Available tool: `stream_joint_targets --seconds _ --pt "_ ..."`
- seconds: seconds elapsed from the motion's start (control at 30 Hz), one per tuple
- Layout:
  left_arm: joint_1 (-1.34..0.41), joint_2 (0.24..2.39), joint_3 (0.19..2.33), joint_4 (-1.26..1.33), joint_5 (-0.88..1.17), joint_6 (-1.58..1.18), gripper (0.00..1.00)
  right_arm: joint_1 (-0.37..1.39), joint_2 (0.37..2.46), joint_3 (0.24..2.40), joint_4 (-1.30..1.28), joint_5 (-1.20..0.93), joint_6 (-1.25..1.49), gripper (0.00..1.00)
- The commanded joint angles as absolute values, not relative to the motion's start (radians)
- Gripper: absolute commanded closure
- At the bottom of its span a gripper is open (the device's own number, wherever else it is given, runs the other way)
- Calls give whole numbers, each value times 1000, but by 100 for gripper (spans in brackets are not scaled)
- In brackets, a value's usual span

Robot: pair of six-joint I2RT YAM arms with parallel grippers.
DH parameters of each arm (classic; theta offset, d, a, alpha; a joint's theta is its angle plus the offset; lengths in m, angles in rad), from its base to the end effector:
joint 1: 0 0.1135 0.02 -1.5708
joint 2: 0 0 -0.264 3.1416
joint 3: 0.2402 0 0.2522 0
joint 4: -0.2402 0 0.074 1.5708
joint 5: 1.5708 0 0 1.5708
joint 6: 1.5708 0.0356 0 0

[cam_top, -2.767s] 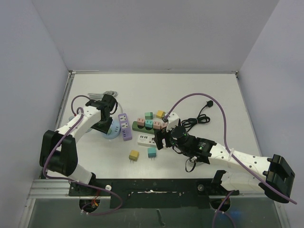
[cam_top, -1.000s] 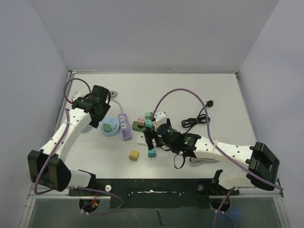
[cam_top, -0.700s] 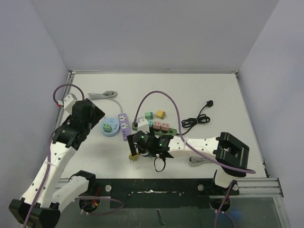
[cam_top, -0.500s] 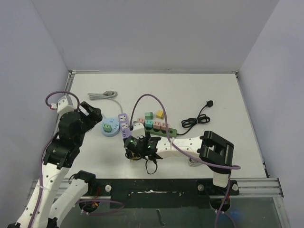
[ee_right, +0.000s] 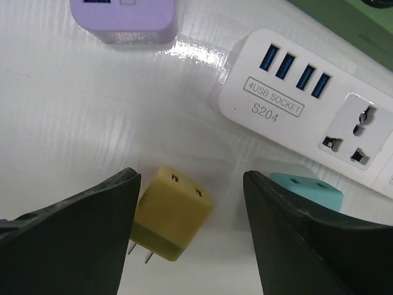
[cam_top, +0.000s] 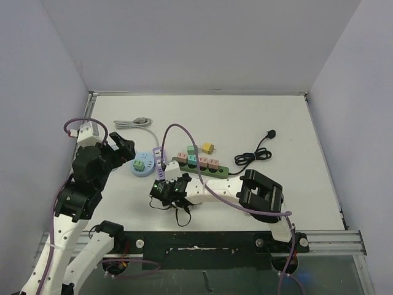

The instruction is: Insert the plug

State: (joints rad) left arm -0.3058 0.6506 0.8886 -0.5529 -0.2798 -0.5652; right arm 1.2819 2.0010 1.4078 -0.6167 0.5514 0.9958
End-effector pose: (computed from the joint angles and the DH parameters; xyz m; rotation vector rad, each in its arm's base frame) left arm 0.1333 -0.0318 0.3559 -0.4330 1.8364 -0.3352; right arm 0.1329 0.3816 0.1687 -0.2281 2.4864 0.1178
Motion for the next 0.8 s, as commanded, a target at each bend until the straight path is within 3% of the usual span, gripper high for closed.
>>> stream_joint_targets --seconds 0.0,0.17,0.3,0.43,0.63,0.77 --pt "-301 658 914 -502 -226 -534 15 1304 1949 1410 -660 588 969 34" --pt "-301 668 914 -502 -216 -552 16 1303 1944 1401 -636 519 922 40" --pt "-301 679 913 -499 -210 -555 16 1305 1930 1396 -665 511 930 32" --pt "-301 687 909 -495 -203 -560 16 1305 1895 1350 -666 501 952 31" --pt "-301 709 913 -498 -177 -566 16 1304 1857 1302 -659 465 953 42" --pt "-301 732 916 -508 -133 -558 16 1293 1840 1259 -588 403 906 55"
